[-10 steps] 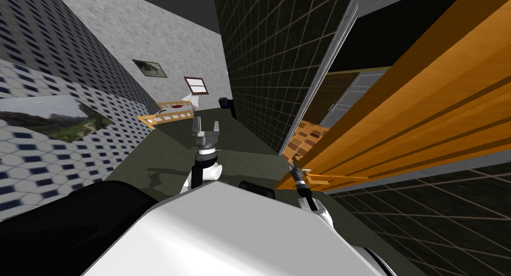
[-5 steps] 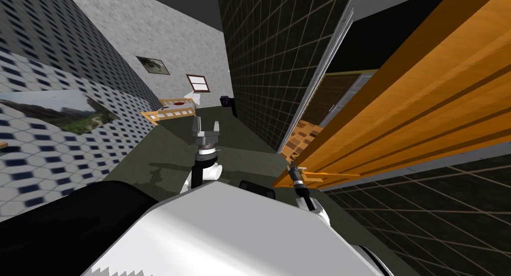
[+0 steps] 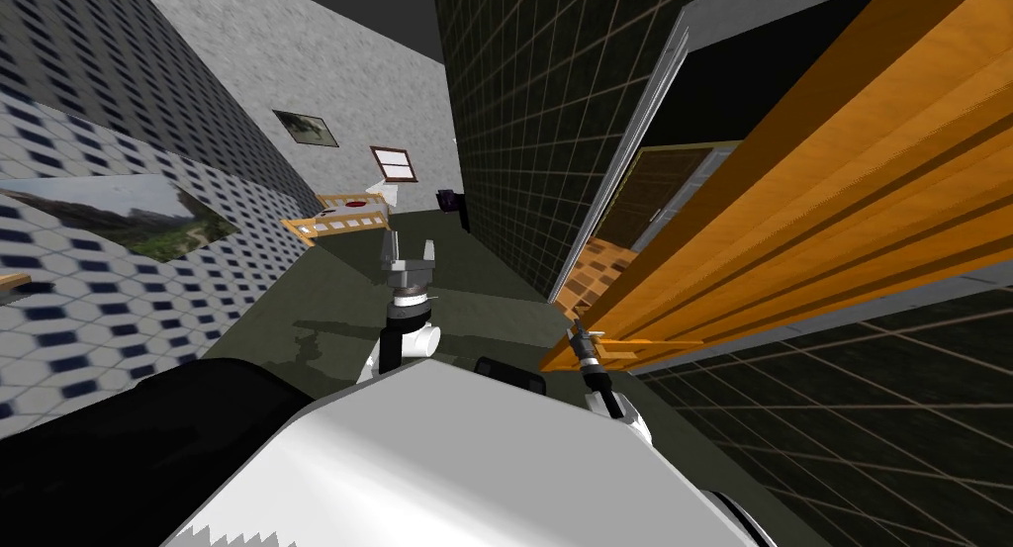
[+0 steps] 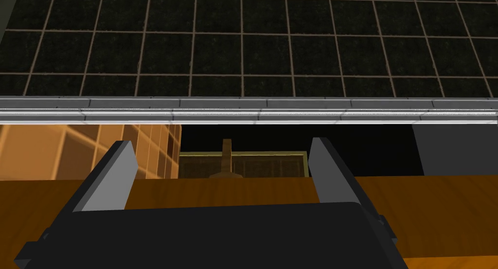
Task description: Pull the door open
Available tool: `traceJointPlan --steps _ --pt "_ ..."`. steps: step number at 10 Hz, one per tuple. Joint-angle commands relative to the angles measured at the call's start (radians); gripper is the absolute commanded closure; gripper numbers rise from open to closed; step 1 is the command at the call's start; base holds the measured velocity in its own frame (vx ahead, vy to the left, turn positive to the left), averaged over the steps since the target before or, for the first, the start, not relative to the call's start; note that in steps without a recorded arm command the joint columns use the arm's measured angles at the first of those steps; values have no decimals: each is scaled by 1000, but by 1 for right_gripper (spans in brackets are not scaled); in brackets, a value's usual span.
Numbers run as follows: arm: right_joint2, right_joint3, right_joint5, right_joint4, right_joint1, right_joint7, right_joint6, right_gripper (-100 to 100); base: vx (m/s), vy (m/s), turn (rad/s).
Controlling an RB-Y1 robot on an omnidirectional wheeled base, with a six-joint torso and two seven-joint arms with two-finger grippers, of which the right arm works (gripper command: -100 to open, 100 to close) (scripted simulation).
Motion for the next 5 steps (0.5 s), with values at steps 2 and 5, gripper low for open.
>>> traceJointPlan --steps 2,5 --pt "-32 -31 -16 28 -18 -2 -7 -100 5 -1 1" --pt "-32 -31 -16 28 -18 -2 -7 -100 5 -2 2"
